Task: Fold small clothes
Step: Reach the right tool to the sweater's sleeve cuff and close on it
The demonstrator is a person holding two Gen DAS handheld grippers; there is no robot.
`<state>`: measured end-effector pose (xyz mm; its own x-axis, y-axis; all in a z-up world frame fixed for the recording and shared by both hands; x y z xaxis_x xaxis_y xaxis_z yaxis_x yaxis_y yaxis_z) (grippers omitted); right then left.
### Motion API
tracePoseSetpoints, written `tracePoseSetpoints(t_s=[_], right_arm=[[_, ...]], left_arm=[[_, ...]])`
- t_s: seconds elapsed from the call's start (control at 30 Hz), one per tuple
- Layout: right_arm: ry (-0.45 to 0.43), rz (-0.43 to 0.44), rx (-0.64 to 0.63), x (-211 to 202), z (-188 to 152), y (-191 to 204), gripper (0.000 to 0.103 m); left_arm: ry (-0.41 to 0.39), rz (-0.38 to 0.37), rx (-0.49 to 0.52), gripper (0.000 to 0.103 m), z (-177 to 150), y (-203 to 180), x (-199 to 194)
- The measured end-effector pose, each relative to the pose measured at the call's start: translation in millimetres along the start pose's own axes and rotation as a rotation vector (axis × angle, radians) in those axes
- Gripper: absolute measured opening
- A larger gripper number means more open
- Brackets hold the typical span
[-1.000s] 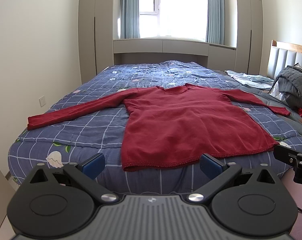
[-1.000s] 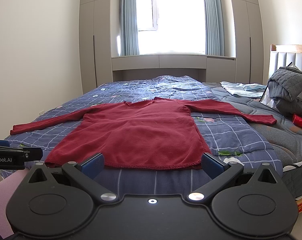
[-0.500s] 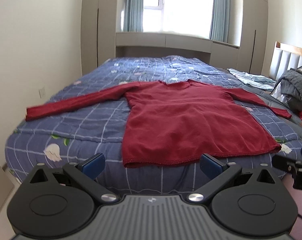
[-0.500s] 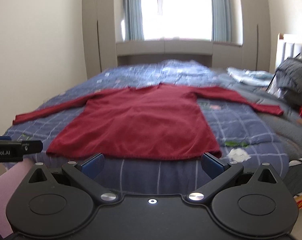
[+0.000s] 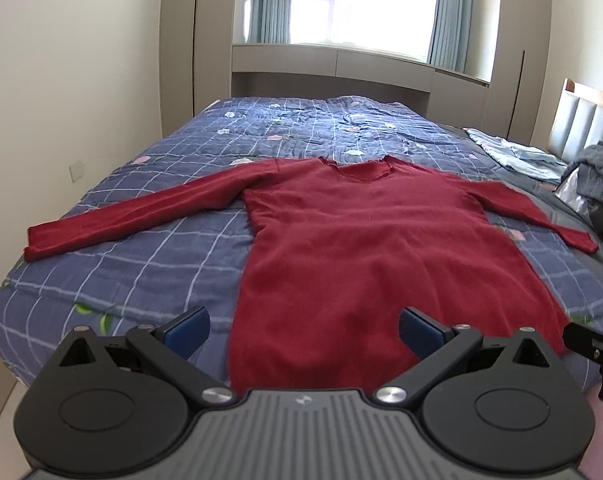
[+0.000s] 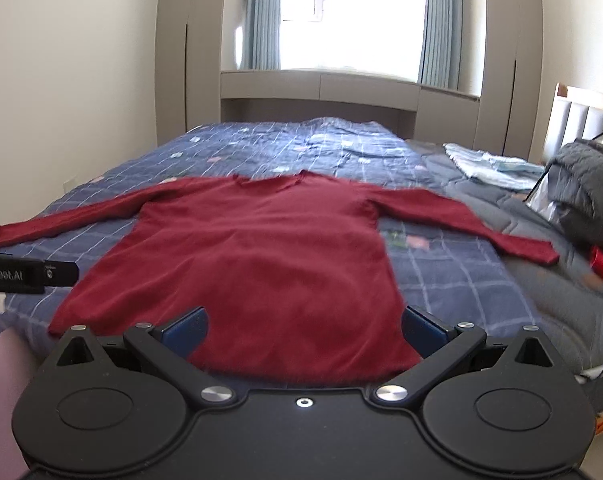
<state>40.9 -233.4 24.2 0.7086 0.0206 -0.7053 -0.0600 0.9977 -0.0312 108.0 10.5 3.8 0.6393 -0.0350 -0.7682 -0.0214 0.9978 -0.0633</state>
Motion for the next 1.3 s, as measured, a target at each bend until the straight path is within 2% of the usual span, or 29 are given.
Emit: tracePoseSetpoints(t_s=[0.23, 0.43, 0.73, 0.83, 0.97, 1.1, 1.2, 1.3], right_arm=[[0.011, 0.000, 0.038, 37.0, 22.7, -32.7, 0.103], [-0.054, 0.024, 0.112, 65.4, 36.3, -74.5, 0.103], [-0.108, 0.086, 0.295, 114.2, 47.5, -153.3, 0.103], [-0.108, 0.063, 0.324, 129.9, 60.2, -179.7, 0.103], [-0.072, -0.005, 0.389, 153.8, 77.5, -225.8, 0.103], [-0.032, -0.022, 0.524, 184.5, 80.2, -284.3, 0.103], [0.012, -0.096, 0.541, 208.8, 83.5, -322.2, 0.103], [0.009, -0.117, 0.604, 227.3, 84.0, -360.7, 0.102]], left_arm=[[0.015, 0.016, -0.014, 0.103, 47.7, -11.8, 21.0], [0.043, 0.046, 0.015, 0.103, 88.4, -42.5, 56.3], [0.035, 0.013, 0.133, 0.103, 133.5, -95.4, 107.1], [0.029, -0.014, 0.163, 0.103, 145.8, -110.5, 124.9], [-0.005, -0.083, 0.103, 0.103, 163.7, -121.3, 152.9], [0.047, -0.137, 0.044, 0.103, 175.5, -127.0, 188.8], [0.072, -0.173, 0.030, 0.103, 175.4, -127.1, 209.2], [0.085, -0.168, 0.037, 0.103, 171.0, -131.5, 225.3]])
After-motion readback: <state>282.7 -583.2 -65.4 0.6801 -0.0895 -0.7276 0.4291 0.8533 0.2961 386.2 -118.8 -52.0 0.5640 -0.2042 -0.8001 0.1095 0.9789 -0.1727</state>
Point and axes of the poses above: each gripper's, at about its wrist camera, not at the fingertips, and x roughly the way its jaws point, y to its left, z to its top, the point moved 1 cm from there along x, roughly the way its jaws point, and after that the axes turned 13 degrees about y, right-handed, at the moved point
